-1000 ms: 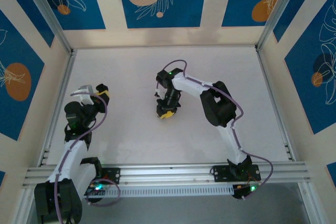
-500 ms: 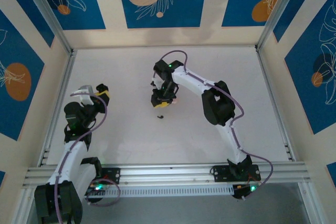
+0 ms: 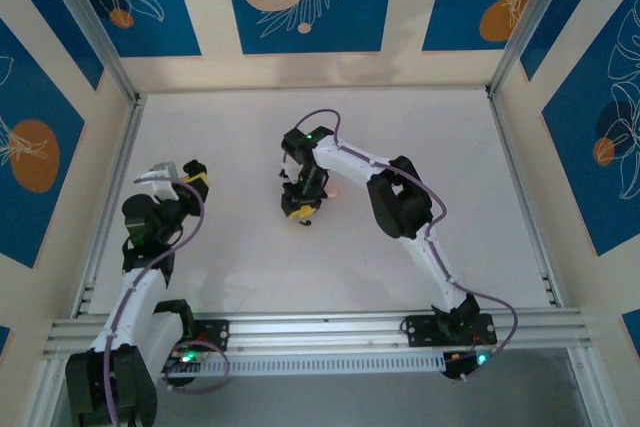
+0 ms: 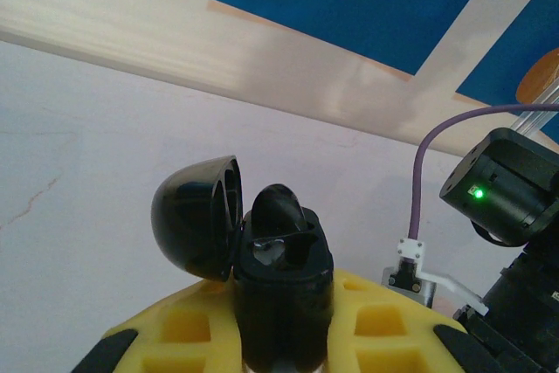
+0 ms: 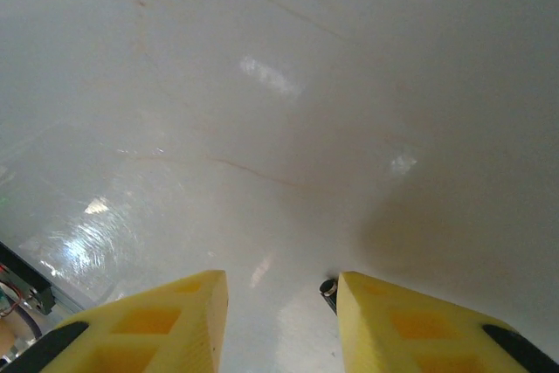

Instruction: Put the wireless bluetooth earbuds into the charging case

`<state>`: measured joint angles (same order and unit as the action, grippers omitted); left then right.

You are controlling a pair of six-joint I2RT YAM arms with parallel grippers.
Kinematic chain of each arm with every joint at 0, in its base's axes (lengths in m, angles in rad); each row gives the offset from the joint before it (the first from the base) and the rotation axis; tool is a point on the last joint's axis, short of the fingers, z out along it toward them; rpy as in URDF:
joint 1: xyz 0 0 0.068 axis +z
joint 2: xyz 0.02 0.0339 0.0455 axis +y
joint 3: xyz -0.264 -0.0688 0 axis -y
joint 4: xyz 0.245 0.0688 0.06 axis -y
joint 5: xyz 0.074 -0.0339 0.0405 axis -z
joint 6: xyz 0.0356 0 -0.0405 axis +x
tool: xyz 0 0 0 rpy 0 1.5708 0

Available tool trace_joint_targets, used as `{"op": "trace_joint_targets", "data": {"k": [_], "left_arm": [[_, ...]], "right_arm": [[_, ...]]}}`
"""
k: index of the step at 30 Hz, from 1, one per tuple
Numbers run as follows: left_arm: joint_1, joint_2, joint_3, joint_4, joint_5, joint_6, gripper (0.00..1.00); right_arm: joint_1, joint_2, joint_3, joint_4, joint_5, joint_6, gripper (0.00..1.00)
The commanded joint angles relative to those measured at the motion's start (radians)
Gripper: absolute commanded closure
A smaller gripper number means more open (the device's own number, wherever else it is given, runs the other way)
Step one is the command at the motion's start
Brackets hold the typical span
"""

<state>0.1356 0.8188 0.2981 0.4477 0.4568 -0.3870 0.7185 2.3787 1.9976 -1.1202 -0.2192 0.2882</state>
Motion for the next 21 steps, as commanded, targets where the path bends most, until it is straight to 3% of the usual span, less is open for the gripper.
{"op": "trace_joint_targets", "data": {"k": [1,21], "left_arm": [[0.015,-0.013,0.015,0.006,0.025,0.002,0.83],[0.013,-0.011,0.013,0.006,0.029,0.008,0.83]], "right_arm": [[0.012,0.016,0.013,-0.036,-0.012,0.006,0.63],[0.057,-0.004,-0.04,-0.12,0.0,-0.095,0.68]]}}
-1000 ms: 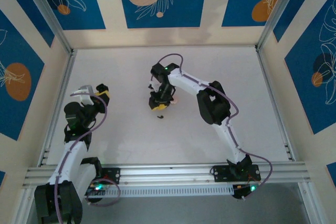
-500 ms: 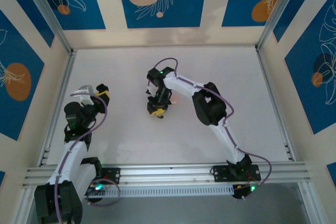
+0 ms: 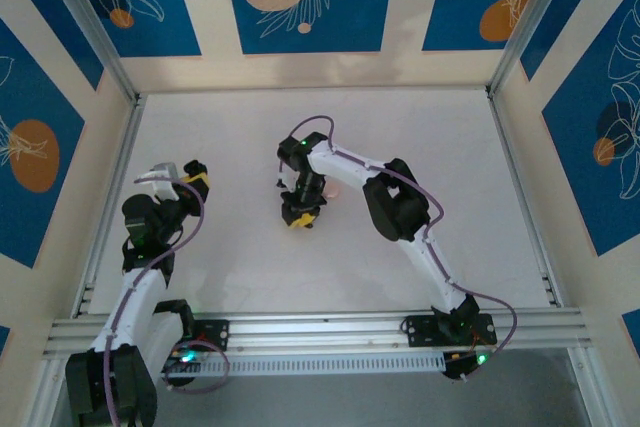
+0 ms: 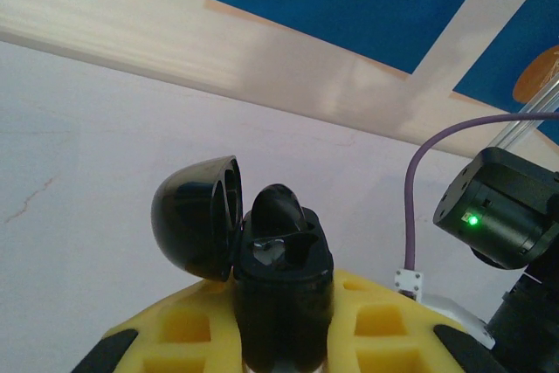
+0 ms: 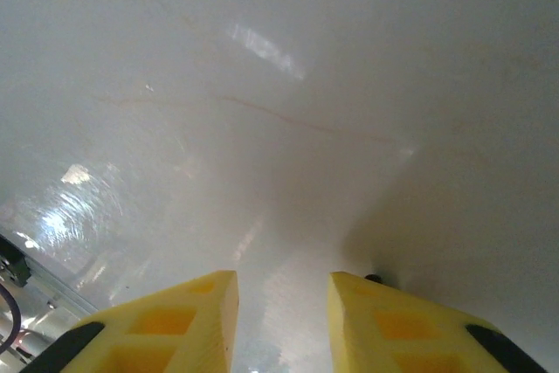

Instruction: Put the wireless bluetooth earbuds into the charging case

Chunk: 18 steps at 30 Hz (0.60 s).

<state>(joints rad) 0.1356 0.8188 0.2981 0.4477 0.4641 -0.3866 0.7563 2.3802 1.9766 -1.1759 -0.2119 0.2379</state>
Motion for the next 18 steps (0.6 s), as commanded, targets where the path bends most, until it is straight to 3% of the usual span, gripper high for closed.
{"op": "trace_joint_targets", "data": {"k": [1,8,18], "left_arm": [[0.014,-0.011,0.014,0.006,0.022,0.008,0.83],[0.015,-0.011,0.013,0.011,0.025,0.007,0.83],[0.014,-0.009,0.015,0.014,0.031,0.003,0.83]], "right_arm": [[0.025,-0.015,-0.027,-0.07,-0.009,-0.058,0.68],[0.037,-0.11,-0.085,-0.065,-0.024,-0.04,0.67],[-0.02,-0.298,-0.334,0.05,-0.025,0.226,0.62]]}}
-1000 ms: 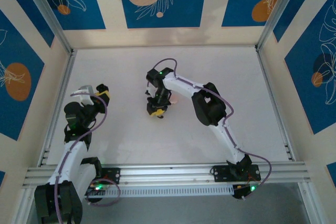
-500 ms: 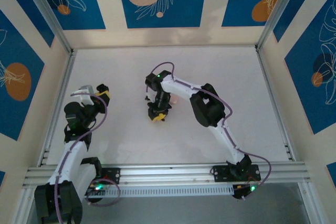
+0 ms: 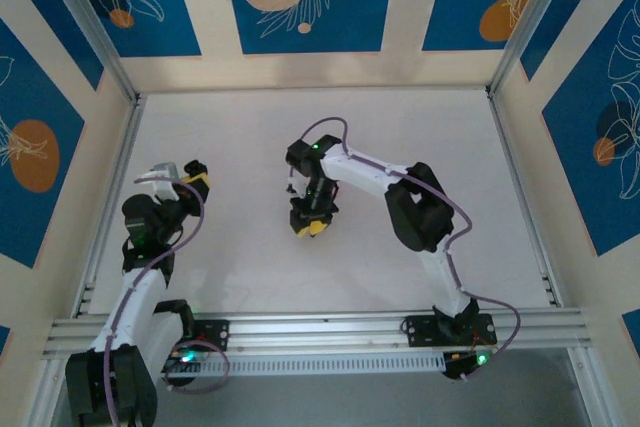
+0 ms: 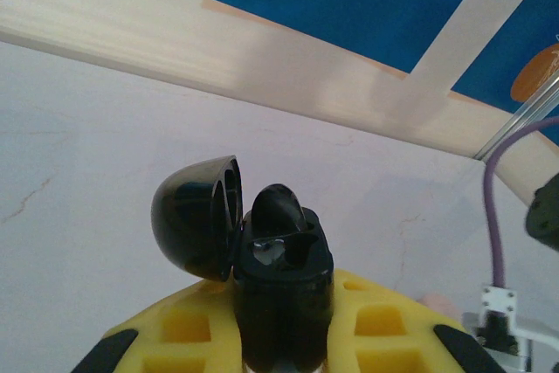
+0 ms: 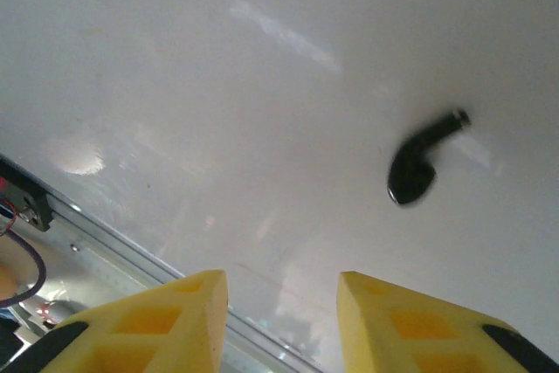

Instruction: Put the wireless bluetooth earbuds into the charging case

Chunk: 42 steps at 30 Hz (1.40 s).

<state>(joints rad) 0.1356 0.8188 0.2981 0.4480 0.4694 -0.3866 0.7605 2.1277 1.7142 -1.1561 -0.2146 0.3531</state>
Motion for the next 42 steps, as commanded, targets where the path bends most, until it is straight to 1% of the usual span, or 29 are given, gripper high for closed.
{"op": "trace_joint_targets", "data": {"k": [1,4,7,14,20,24,28,32,36,42], "left_arm": [[0.015,-0.009,0.015,0.014,0.025,0.003,0.83],[0.015,-0.007,0.013,0.018,0.028,0.002,0.83],[0.015,-0.005,0.012,0.02,0.028,0.002,0.83],[0.015,-0.008,0.012,0.02,0.027,-0.001,0.83],[0.015,-0.01,0.017,0.009,0.025,0.005,0.83],[0.014,-0.013,0.019,0.0,0.021,0.009,0.83],[0.015,-0.013,0.021,-0.002,0.02,0.011,0.83],[0.014,-0.013,0.024,-0.006,0.02,0.012,0.83],[0.014,-0.013,0.024,-0.006,0.02,0.013,0.83],[0.014,-0.012,0.022,-0.008,0.022,0.012,0.83]], "right_arm": [[-0.031,-0.062,-0.102,0.051,-0.033,0.138,0.62],[-0.047,-0.084,-0.171,0.113,-0.059,0.182,0.61],[-0.053,-0.067,-0.171,0.133,-0.055,0.171,0.58],[-0.056,0.031,-0.003,0.106,-0.028,0.034,0.58],[-0.053,0.125,0.108,0.088,-0.063,-0.037,0.58],[-0.044,0.167,0.149,0.077,-0.079,-0.067,0.58],[-0.042,0.193,0.154,0.08,-0.092,-0.079,0.58],[-0.041,0.2,0.145,0.055,-0.052,-0.09,0.59],[-0.043,0.185,0.112,0.031,-0.011,-0.098,0.59],[-0.043,0.148,0.049,0.017,0.002,-0.097,0.59]]}}
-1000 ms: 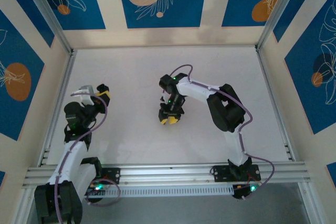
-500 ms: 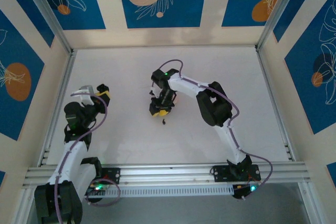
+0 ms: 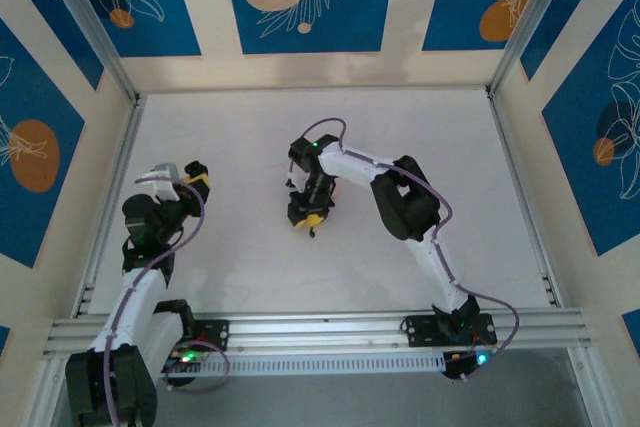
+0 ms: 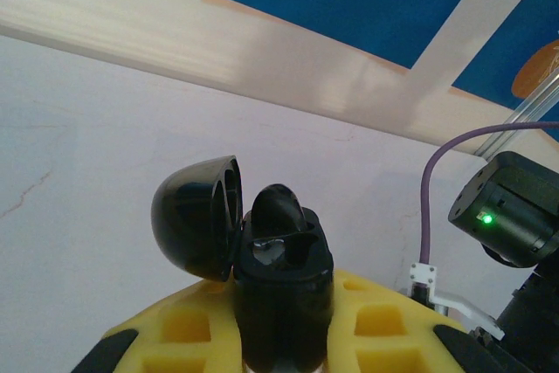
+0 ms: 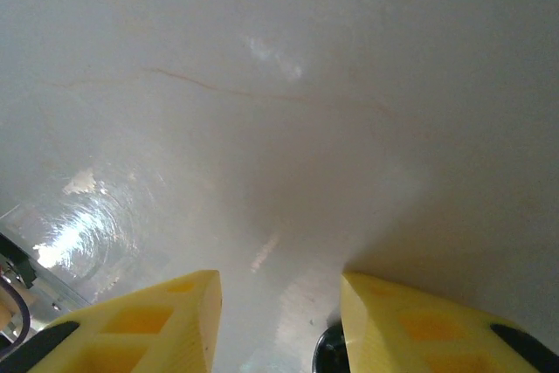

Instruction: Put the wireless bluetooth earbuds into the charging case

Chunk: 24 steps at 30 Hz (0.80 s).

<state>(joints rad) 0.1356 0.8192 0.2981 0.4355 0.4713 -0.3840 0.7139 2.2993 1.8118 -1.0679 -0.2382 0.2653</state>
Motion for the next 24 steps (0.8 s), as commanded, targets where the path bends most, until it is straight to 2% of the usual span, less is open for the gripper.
{"op": "trace_joint_targets", "data": {"k": [1,19,24], "left_arm": [[0.014,-0.014,0.021,0.005,0.02,0.01,0.83],[0.014,-0.024,0.018,0.001,0.027,0.004,0.83],[0.015,-0.024,0.018,0.002,0.031,0.002,0.83]], "right_arm": [[0.003,-0.032,-0.06,-0.07,0.025,-0.007,0.59],[0.047,-0.147,-0.228,-0.037,-0.015,0.075,0.6],[0.038,-0.166,-0.163,-0.099,0.06,0.096,0.59]]}}
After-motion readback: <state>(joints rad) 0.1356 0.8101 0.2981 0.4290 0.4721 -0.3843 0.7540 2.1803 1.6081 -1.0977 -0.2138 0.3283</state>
